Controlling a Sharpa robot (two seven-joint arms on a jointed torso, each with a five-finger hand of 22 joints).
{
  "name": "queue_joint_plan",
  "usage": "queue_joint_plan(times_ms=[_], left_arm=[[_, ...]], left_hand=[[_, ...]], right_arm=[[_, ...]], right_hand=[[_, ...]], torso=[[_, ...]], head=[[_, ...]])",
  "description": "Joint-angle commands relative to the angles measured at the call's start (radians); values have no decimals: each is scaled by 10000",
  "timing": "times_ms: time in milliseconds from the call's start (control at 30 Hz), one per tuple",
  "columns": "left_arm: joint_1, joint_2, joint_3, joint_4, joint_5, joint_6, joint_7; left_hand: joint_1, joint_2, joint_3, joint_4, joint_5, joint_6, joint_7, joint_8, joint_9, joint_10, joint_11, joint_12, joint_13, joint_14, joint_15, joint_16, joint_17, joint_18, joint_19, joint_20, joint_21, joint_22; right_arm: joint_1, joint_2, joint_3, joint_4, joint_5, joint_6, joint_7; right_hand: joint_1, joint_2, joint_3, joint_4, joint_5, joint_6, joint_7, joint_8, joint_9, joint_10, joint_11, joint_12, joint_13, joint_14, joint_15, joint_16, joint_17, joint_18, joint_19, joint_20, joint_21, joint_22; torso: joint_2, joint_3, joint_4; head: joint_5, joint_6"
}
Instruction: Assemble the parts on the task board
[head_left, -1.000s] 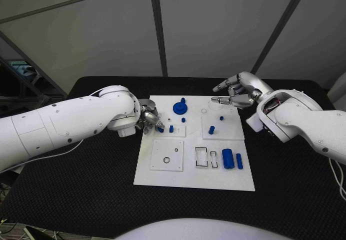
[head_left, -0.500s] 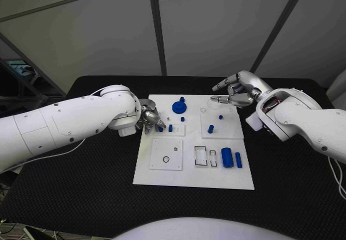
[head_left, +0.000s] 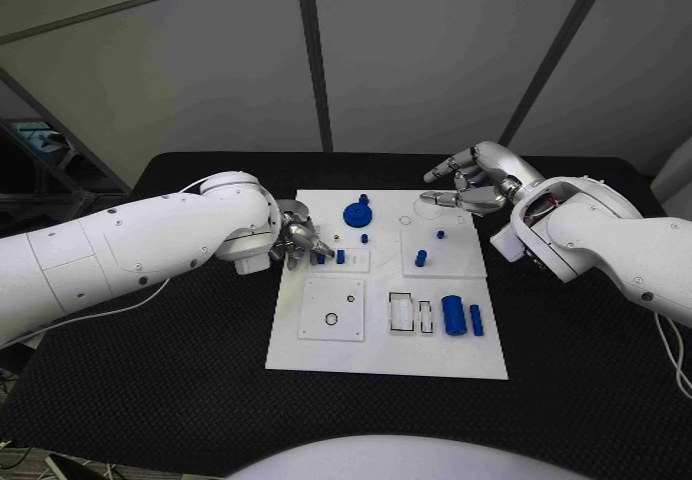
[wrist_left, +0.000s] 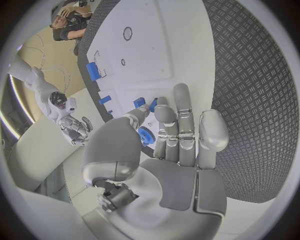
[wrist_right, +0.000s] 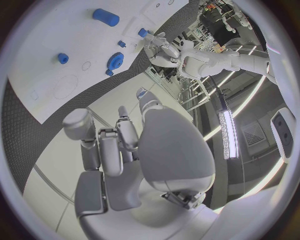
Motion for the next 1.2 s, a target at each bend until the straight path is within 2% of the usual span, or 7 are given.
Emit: queue_joint_plan(times_ms=[33, 467, 833, 1067, 1100, 1133, 1200], left_arm=[[5, -14, 2, 5, -35, 52, -74], [4, -207, 65, 237, -37, -335, 56], [15, -440, 501, 417, -34, -1036, 316], [78, -515, 675, 461, 36, -1505, 919], [82, -482, 683, 446, 34, -1625, 1132], [86, -429, 688, 421, 24, -1750, 1411], [88, -285, 665, 356, -18, -2019, 2086]], left_hand=[[23, 130, -286, 77, -32, 77, -1, -41, -34, -4, 44, 71, 27, 2, -61, -25, 10, -335, 98, 0, 36, 26], [70, 79, -1571, 510, -35, -49, 69, -128, -164, -219, 95, -259, -350, -1, -37, -31, 13, -295, 14, 11, -129, -87], [515, 90, -3078, 1172, 2, -588, 245, -88, -196, -868, 241, -972, -1379, -18, 57, -46, 16, -179, -286, 94, -620, -508], [1525, 193, -3845, 1430, 42, -1609, 647, -534, -539, -1698, 616, -1365, -1876, -214, 302, -151, -19, 101, -1166, 278, -1899, -1693], [1904, 294, -3938, 1449, 13, -1888, 730, -696, -703, -2318, 739, -1640, -2049, 791, 235, 3260, 2573, 299, -2098, 368, -3122, -2778], [2264, 350, -3900, 1344, 57, -2014, 795, -767, -782, -2591, 750, -1759, -2136, 742, 338, 4041, 3213, 501, -2650, 349, -3877, -3448], [3016, 522, -3730, 1141, 56, -2190, 1010, -901, -978, -3260, 931, -2066, -2387, -44, 481, 3576, 2697, 469, -3038, 491, -4425, -3732]], right_arm=[[14, -7, 8, 15, -21, 47, 25], [12, -2, 8, -8, -21, 44, 43], [11, -5, 8, -38, -21, 45, 46], [11, -5, 8, -58, -20, 36, 44], [12, -5, 7, -60, -20, 31, 46], [12, -4, 7, -62, -20, 25, 51], [12, 5, 7, -69, -19, 10, 67]], right_hand=[[-15, 77, -82, -1, 69, 88, -2, 59, 0, -89, -7, -54, -9, 788, -63, -51, 1515, 151, -87, 16, -57, -8], [-19, 76, -90, 3, 71, 84, -2, 62, -2, -95, -8, -62, -19, 784, -64, -60, 1500, 154, -93, 15, -66, -22], [-19, 76, -90, 3, 71, 84, -2, 62, -2, -95, -8, -62, -19, 784, -64, -60, 1500, 154, -93, 15, -66, -22], [-19, 76, -90, 3, 71, 84, -2, 62, -2, -95, -8, -62, -19, 784, -64, -60, 1500, 154, -93, 15, -66, -22], [-19, 76, -90, 3, 71, 84, -2, 62, -2, -95, -8, -62, -19, 784, -64, -60, 1500, 154, -93, 15, -66, -22], [-21, 75, -94, 5, 71, 80, -2, 62, -2, -98, -8, -65, -23, 783, -64, -64, 1494, 155, -97, 14, -73, -32], [-25, 75, -102, 10, 73, 73, -1, 63, -4, -122, -7, -94, -55, 781, -65, -70, 1485, 164, -122, 13, -102, -82]], torso=[[-2, -5, 2], [0, -5, 2], [-4, 3, 2], [-3, 7, 1], [2, 6, 0], [7, 4, 1], [6, 1, 4]], head=[[-5, 8], [-20, 38], [-25, 67], [-47, 112], [-60, 120], [-106, 148], [-124, 155]])
